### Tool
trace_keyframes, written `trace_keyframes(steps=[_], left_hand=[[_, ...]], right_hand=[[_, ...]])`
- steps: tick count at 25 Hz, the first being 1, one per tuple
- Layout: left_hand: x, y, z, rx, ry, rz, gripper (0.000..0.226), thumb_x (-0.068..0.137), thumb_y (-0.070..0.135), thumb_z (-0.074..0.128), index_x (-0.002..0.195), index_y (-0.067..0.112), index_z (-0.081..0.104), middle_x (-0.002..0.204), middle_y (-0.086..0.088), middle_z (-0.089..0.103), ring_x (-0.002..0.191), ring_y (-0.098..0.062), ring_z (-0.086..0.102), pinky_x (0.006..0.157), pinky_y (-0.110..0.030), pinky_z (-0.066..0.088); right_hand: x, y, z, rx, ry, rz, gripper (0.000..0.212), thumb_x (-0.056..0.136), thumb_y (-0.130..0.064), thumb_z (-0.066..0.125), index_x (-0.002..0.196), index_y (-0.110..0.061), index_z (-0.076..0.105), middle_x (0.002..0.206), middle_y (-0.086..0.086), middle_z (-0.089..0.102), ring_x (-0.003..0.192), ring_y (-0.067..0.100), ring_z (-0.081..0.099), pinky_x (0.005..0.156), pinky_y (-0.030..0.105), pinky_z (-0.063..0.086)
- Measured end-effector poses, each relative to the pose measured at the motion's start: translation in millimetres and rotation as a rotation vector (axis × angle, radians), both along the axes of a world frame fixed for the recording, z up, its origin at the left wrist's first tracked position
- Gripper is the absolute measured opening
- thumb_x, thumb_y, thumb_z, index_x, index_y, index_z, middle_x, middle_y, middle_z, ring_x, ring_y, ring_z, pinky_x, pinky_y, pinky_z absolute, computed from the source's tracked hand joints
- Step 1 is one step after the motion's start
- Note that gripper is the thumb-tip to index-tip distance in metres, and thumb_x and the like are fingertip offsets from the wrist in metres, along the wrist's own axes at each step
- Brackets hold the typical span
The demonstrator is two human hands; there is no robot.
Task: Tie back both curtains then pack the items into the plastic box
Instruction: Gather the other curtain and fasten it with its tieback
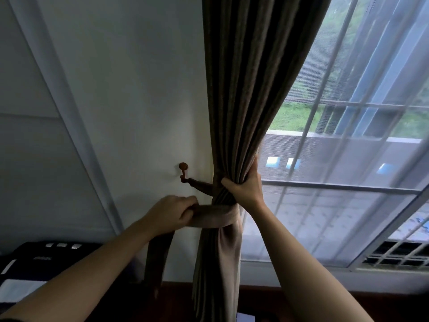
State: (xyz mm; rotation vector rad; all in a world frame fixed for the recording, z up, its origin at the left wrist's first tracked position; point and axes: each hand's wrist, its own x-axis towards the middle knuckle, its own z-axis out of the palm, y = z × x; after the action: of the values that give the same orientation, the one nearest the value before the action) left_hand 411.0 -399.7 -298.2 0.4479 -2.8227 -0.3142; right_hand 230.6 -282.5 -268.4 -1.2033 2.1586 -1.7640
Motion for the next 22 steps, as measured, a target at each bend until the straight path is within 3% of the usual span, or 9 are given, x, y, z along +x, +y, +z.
trace_keyframes(steps=[3,5,8,11,13,15,17,19,22], left_hand=[[-15.1,-23.9,16.7,-0.003,0.084,0.122,0.015,0.091,0.016,0.049,0.093,0.014,0.063,0.085,-0.001,0.062,0.076,-0.012,0.056,0.068,-0.022,0.039],[-37.2,-35.6,21.4,-0.036,0.125,0.166,0.018,0.089,0.017,0.051,0.096,0.017,0.068,0.091,-0.001,0.063,0.088,-0.018,0.057,0.072,-0.028,0.039],[-77.7,-33.1,23.3,-0.062,0.181,0.264,0.02,0.086,0.02,0.056,0.098,0.017,0.071,0.101,-0.005,0.057,0.1,-0.025,0.048,0.078,-0.033,0.036],[-112.9,-8.3,22.5,0.143,0.238,0.236,0.018,0.088,0.011,0.056,0.094,-0.004,0.065,0.093,-0.013,0.057,0.089,-0.026,0.056,0.07,-0.026,0.04],[-123.0,9.5,16.2,0.269,0.299,0.205,0.011,0.09,0.009,0.056,0.088,-0.001,0.059,0.076,-0.01,0.06,0.074,-0.026,0.059,0.06,-0.01,0.038],[-122.3,19.8,9.3,0.484,0.436,0.285,0.015,0.088,0.01,0.06,0.088,0.007,0.046,0.065,0.002,0.051,0.059,-0.014,0.052,0.053,-0.005,0.041],[-122.4,22.2,3.3,0.655,0.485,0.371,0.016,0.087,0.012,0.06,0.09,0.004,0.046,0.071,-0.004,0.056,0.063,-0.015,0.056,0.059,-0.008,0.048],[-121.3,22.8,-2.6,0.762,0.439,0.41,0.017,0.088,0.016,0.057,0.089,-0.001,0.055,0.079,-0.018,0.063,0.073,-0.026,0.062,0.068,-0.026,0.055],[-111.4,30.3,-1.5,0.954,0.437,0.371,0.014,0.091,0.015,0.055,0.08,0.008,0.057,0.073,-0.006,0.062,0.068,-0.016,0.06,0.052,-0.014,0.048]], right_hand=[[-4.5,2.9,2.2,0.019,0.008,0.023,0.091,0.061,-0.025,0.071,0.141,-0.024,0.027,0.095,-0.011,0.057,0.089,0.012,0.053,0.075,0.03,0.045],[-7.4,5.0,2.4,0.024,0.003,0.025,0.087,0.066,-0.016,0.075,0.139,-0.024,0.03,0.09,-0.021,0.054,0.089,0.012,0.054,0.077,0.033,0.048],[-7.0,9.2,-0.1,0.016,-0.019,0.05,0.079,0.066,-0.008,0.077,0.133,-0.02,0.037,0.092,-0.027,0.052,0.083,-0.005,0.056,0.078,0.025,0.051],[-4.6,16.9,-3.9,-0.04,-0.014,0.105,0.069,0.061,-0.012,0.074,0.121,-0.021,0.04,0.095,-0.021,0.056,0.085,-0.017,0.057,0.067,0.007,0.047],[-7.0,23.9,-7.6,-0.06,-0.037,0.129,0.073,0.064,-0.008,0.076,0.125,-0.016,0.038,0.097,-0.019,0.058,0.086,-0.017,0.058,0.068,0.006,0.046],[-11.0,33.8,-18.3,-0.017,-0.056,0.175,0.083,0.068,-0.004,0.079,0.135,-0.016,0.032,0.104,-0.016,0.061,0.093,-0.011,0.06,0.074,0.009,0.048],[-13.5,43.9,-36.1,0.052,-0.087,0.241,0.086,0.071,-0.002,0.077,0.141,-0.018,0.03,0.112,-0.012,0.061,0.104,-0.002,0.06,0.086,0.017,0.048],[-12.6,50.1,-54.3,0.067,-0.155,0.286,0.073,0.073,0.002,0.069,0.137,-0.013,0.038,0.116,-0.005,0.063,0.111,0.009,0.061,0.094,0.028,0.048],[-3.4,52.1,-69.2,-0.02,-0.227,0.266,0.056,0.076,0.003,0.056,0.131,-0.006,0.048,0.118,0.007,0.065,0.113,0.021,0.062,0.098,0.038,0.048]])
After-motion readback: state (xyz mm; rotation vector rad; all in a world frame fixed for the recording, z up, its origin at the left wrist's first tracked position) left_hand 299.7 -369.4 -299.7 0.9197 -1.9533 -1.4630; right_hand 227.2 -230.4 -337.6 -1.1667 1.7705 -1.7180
